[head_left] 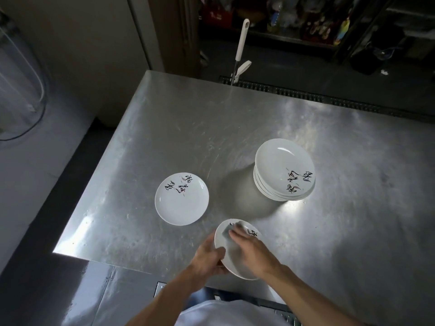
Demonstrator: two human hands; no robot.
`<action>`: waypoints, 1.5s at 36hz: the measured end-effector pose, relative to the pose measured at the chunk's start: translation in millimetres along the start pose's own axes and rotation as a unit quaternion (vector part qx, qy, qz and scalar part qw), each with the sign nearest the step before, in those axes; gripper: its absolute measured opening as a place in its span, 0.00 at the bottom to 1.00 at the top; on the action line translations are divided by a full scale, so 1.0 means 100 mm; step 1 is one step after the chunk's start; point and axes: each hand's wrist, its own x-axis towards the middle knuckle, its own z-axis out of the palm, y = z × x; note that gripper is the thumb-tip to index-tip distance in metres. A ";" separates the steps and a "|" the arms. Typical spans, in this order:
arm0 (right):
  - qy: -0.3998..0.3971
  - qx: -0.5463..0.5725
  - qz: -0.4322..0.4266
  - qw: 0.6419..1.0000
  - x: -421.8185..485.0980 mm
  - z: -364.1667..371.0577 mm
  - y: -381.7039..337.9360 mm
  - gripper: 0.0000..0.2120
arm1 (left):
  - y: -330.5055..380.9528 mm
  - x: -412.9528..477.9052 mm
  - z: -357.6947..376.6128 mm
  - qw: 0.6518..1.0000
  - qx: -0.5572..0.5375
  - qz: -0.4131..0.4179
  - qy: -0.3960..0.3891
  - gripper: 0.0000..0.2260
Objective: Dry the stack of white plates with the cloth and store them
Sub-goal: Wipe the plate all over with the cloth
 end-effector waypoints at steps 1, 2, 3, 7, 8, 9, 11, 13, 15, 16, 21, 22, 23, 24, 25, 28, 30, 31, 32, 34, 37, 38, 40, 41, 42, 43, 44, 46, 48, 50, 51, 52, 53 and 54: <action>-0.019 0.004 -0.029 0.999 0.00 0.02 -0.03 0.36 | 0.00 -0.02 0.00 1.000 0.013 0.005 -0.011 0.25; -0.028 0.008 -0.044 0.999 -0.01 0.03 -0.04 0.36 | 0.00 -0.03 0.00 1.000 0.020 0.007 -0.018 0.26; -0.024 0.011 -0.041 0.999 0.00 0.03 -0.02 0.37 | -0.01 -0.03 -0.01 1.000 0.019 0.006 -0.018 0.26; 0.043 -0.006 0.048 0.998 0.00 -0.02 0.03 0.39 | -0.02 -0.02 -0.04 1.000 0.016 -0.002 -0.016 0.27; 0.041 -0.005 0.028 0.999 -0.01 -0.02 -0.01 0.38 | -0.01 -0.03 -0.03 1.000 0.020 -0.002 -0.020 0.26; 0.029 0.003 -0.010 1.000 -0.01 0.01 -0.06 0.37 | 0.01 -0.05 -0.02 0.999 0.022 0.000 -0.025 0.26; -0.014 0.025 -0.084 0.996 -0.03 0.06 -0.13 0.35 | 0.02 -0.06 0.00 0.999 0.017 0.004 -0.030 0.23; -0.033 0.043 -0.097 0.994 -0.05 0.06 -0.14 0.35 | 0.01 -0.07 0.00 1.000 0.004 0.003 -0.020 0.21; -0.015 0.029 -0.061 0.998 -0.01 0.03 -0.08 0.38 | -0.04 -0.04 0.01 1.000 -0.026 0.005 0.013 0.24; 0.004 0.015 -0.022 1.000 0.01 0.01 -0.05 0.40 | -0.06 -0.03 0.02 0.998 -0.051 0.006 0.038 0.25; 0.083 0.003 0.139 0.987 0.12 -0.12 -0.11 0.34 | -0.11 -0.03 0.21 0.979 -0.173 -0.008 0.110 0.19; 0.074 0.007 0.137 0.988 0.11 -0.12 -0.13 0.34 | -0.11 -0.04 0.22 0.979 -0.164 -0.011 0.119 0.15; 0.066 0.012 0.125 0.990 0.08 -0.10 -0.14 0.34 | -0.10 -0.05 0.21 0.981 -0.145 -0.012 0.127 0.11; 0.060 0.023 0.104 0.992 0.06 -0.08 -0.15 0.34 | -0.08 -0.06 0.19 0.983 -0.128 -0.011 0.127 0.08; 0.051 0.043 0.077 0.995 0.02 -0.04 -0.14 0.35 | -0.06 -0.05 0.16 0.985 -0.117 -0.011 0.122 0.07; 0.006 0.067 -0.007 0.998 -0.04 0.05 -0.11 0.34 | -0.01 -0.05 0.08 0.991 -0.097 -0.011 0.097 0.09; -0.001 0.058 -0.012 0.998 -0.03 0.05 -0.06 0.36 | 0.00 -0.06 0.04 0.995 -0.078 -0.015 0.068 0.19; 0.007 0.047 0.003 0.999 -0.01 0.03 -0.03 0.37 | 0.00 -0.05 0.03 0.996 -0.071 -0.012 0.053 0.23; 0.022 0.034 0.024 0.999 0.01 0.00 0.02 0.38 | 0.00 -0.04 0.01 0.997 -0.067 -0.007 0.040 0.24; 0.053 -0.002 0.084 0.995 0.02 -0.06 0.07 0.38 | 0.01 -0.03 0.00 0.998 -0.059 0.002 0.025 0.24; 0.024 -0.006 0.044 0.999 0.05 -0.02 -0.01 0.37 | 0.09 -0.04 0.03 1.000 -0.025 0.018 -0.003 0.24; 0.003 -0.003 -0.001 1.000 0.05 0.03 -0.04 0.37 | 0.11 -0.05 0.05 1.000 -0.015 0.022 -0.016 0.24; -0.027 -0.012 -0.051 0.998 0.06 0.09 -0.01 0.36 | 0.12 -0.08 0.06 0.999 -0.010 0.025 -0.030 0.25; -0.022 -0.002 -0.039 0.999 0.07 0.08 0.03 0.37 | 0.11 -0.08 0.04 0.999 -0.012 0.028 -0.032 0.25; -0.008 0.008 -0.007 1.000 0.07 0.04 0.08 0.38 | 0.10 -0.07 0.02 0.999 -0.018 0.031 -0.030 0.26; 0.006 0.003 0.033 0.999 0.06 -0.01 0.12 0.39 | 0.08 -0.06 0.00 0.999 -0.028 0.032 -0.024 0.27; 0.018 -0.012 0.066 0.998 0.04 -0.06 0.16 0.39 | 0.07 -0.05 -0.01 0.999 -0.037 0.033 -0.014 0.27; 0.016 -0.037 0.090 0.995 -0.01 -0.13 0.15 0.37 | 0.08 -0.03 -0.02 0.999 -0.045 0.031 0.001 0.29; -0.008 -0.042 0.083 0.996 -0.07 -0.17 0.07 0.34 | 0.12 -0.01 -0.01 0.998 -0.053 0.031 0.005 0.30; -0.022 -0.013 0.082 0.996 -0.16 -0.26 -0.03 0.30 | 0.18 0.00 0.00 0.998 -0.057 0.030 0.013 0.30; -0.024 0.018 0.080 0.996 -0.21 -0.30 -0.08 0.28 | 0.21 0.00 0.01 0.998 -0.057 0.026 0.017 0.31; -0.028 0.059 0.075 0.995 -0.27 -0.34 -0.14 0.25 | 0.23 0.00 0.01 0.998 -0.055 0.024 0.018 0.32; -0.035 0.104 0.067 0.992 -0.33 -0.36 -0.22 0.23 | 0.26 0.00 0.02 0.998 -0.052 0.023 0.016 0.33; -0.048 0.149 0.052 0.986 -0.37 -0.39 -0.29 0.21 | 0.28 0.00 0.02 0.998 -0.051 0.022 0.011 0.34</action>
